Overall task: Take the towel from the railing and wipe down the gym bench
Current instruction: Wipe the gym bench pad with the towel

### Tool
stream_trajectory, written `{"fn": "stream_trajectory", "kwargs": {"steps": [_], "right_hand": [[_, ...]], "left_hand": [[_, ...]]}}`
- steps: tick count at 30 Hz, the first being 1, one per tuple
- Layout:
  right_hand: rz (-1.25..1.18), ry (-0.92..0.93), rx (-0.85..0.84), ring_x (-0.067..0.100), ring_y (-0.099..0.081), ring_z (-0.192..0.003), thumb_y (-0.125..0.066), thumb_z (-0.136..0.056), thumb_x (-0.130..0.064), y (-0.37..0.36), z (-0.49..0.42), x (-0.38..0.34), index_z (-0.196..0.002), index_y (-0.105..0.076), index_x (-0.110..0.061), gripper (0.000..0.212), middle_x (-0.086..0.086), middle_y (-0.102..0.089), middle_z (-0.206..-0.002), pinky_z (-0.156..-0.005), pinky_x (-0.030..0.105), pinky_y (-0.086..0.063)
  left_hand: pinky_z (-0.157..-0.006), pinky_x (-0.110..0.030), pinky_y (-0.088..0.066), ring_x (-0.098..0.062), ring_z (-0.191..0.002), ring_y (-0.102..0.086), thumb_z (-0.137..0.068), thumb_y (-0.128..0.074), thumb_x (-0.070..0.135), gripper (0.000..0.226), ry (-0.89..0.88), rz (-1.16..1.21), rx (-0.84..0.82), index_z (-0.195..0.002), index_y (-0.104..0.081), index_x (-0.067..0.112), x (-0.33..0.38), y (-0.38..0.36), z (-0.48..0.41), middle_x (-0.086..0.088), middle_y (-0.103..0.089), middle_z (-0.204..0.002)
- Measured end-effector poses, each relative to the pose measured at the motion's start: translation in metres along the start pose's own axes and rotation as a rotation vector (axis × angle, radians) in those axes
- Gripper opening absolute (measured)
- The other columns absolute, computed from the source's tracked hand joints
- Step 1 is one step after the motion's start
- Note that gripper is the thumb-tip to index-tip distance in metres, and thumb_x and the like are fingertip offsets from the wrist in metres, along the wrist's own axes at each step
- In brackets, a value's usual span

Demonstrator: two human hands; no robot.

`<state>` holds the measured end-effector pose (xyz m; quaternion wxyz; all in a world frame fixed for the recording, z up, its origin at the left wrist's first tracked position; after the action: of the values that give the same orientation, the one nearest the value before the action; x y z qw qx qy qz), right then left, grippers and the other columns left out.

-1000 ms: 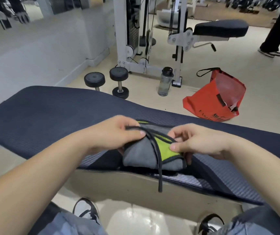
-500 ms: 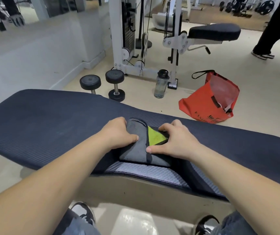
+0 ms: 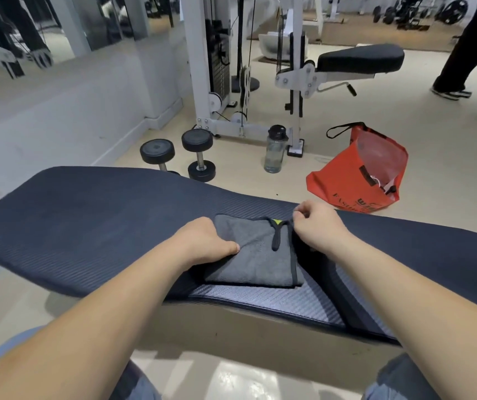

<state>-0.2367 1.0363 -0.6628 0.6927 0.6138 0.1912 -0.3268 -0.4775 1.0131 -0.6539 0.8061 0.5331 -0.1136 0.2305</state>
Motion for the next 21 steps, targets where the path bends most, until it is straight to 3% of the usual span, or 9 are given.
{"fn": "stream_trajectory", "kwargs": {"steps": [2,6,8,11,12,14,16,19,21], "right_hand": [[0.019,0.047,-0.097,0.023,-0.069,-0.084,-0.064,-0.095,-0.043,-0.005,0.006,-0.010,-0.094,-0.069,-0.021,0.023,0.004,-0.075,-0.097,-0.079,0.036,-0.055],[0.135,0.122,-0.159,0.017,-0.066,-0.103,-0.078,-0.082,-0.056,-0.008,0.013,-0.011,-0.119,-0.068,-0.020,0.052,-0.004,-0.072,-0.107,-0.086,0.030,-0.048],[0.150,0.136,-0.151,0.018,-0.066,-0.106,-0.079,-0.084,-0.052,-0.006,0.010,-0.007,-0.129,-0.066,-0.018,0.057,0.000,-0.072,-0.116,-0.089,0.029,-0.048],[0.043,0.126,-0.140,0.020,-0.067,-0.094,-0.075,-0.092,-0.036,0.001,0.000,0.001,-0.133,-0.065,-0.017,0.047,0.003,-0.071,-0.113,-0.081,0.025,-0.048],[-0.004,0.128,-0.142,0.022,-0.069,-0.098,-0.076,-0.093,-0.031,0.003,-0.004,0.004,-0.137,-0.063,-0.019,0.048,0.003,-0.070,-0.116,-0.080,0.023,-0.050],[-0.164,0.160,-0.184,0.019,-0.068,-0.114,-0.079,-0.090,-0.019,0.008,-0.012,0.004,-0.144,-0.058,-0.023,0.058,0.000,-0.066,-0.129,-0.093,0.024,-0.054],[-0.398,0.202,-0.264,0.016,-0.068,-0.119,-0.075,-0.084,0.001,0.007,-0.021,0.002,-0.138,-0.062,-0.021,0.060,-0.001,-0.070,-0.129,-0.102,0.036,-0.055],[-0.617,0.129,-0.336,0.022,-0.066,-0.086,-0.056,-0.067,0.009,0.000,-0.031,0.007,-0.109,-0.068,-0.005,0.046,0.006,-0.071,-0.095,-0.073,0.038,-0.047],[-0.634,0.052,-0.302,0.020,-0.054,-0.074,-0.053,-0.065,0.006,0.002,-0.038,0.018,-0.093,-0.061,0.002,0.029,0.009,-0.059,-0.079,-0.067,0.040,-0.037]], "left_hand": [[-0.052,-0.029,-0.032,-0.017,-0.060,-0.045,-0.079,-0.074,0.048,0.040,-0.030,0.029,0.024,-0.079,-0.058,0.010,0.005,0.000,0.002,0.003,-0.047,-0.066],[-0.055,-0.030,-0.032,-0.018,-0.060,-0.040,-0.078,-0.070,0.030,0.039,-0.129,0.296,0.103,-0.060,-0.036,0.021,0.018,-0.001,0.001,0.003,-0.041,-0.062],[-0.054,-0.029,-0.028,-0.015,-0.059,-0.035,-0.078,-0.072,0.024,0.039,-0.199,0.452,0.128,-0.063,-0.035,0.022,0.025,0.000,0.002,0.004,-0.036,-0.062],[-0.056,-0.030,-0.029,-0.014,-0.060,-0.036,-0.076,-0.075,0.018,0.034,-0.288,0.587,0.083,-0.069,-0.042,0.014,0.036,0.003,0.000,0.003,-0.038,-0.064],[-0.059,-0.031,-0.031,-0.015,-0.062,-0.039,-0.074,-0.076,0.016,0.034,-0.309,0.620,0.053,-0.071,-0.043,0.009,0.039,0.003,-0.002,0.001,-0.040,-0.066],[-0.060,-0.030,-0.036,-0.015,-0.063,-0.044,-0.069,-0.076,0.015,0.031,-0.327,0.694,-0.034,-0.071,-0.046,0.009,0.048,0.003,-0.008,-0.002,-0.046,-0.067],[-0.054,-0.025,-0.039,-0.016,-0.060,-0.047,-0.065,-0.075,0.012,0.026,-0.348,0.765,-0.147,-0.066,-0.050,0.018,0.060,0.004,-0.017,-0.001,-0.050,-0.065],[-0.053,-0.025,-0.041,-0.019,-0.060,-0.050,-0.065,-0.077,0.006,0.025,-0.363,0.889,-0.273,-0.071,-0.056,0.019,0.078,0.001,-0.037,-0.009,-0.054,-0.067],[-0.057,-0.026,-0.045,-0.021,-0.062,-0.053,-0.067,-0.080,0.006,0.024,-0.328,0.964,-0.321,-0.077,-0.060,0.016,0.090,-0.004,-0.053,-0.013,-0.058,-0.069]]}}
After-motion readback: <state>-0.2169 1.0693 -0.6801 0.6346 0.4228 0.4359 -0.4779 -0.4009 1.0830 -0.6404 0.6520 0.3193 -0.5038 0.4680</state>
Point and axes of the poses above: each hand's wrist, its own z-axis away from the middle knuckle, its own y-axis out of the back of the hand, x = y × z, the point moved 3 cm from there along -z, towards the middle knuckle
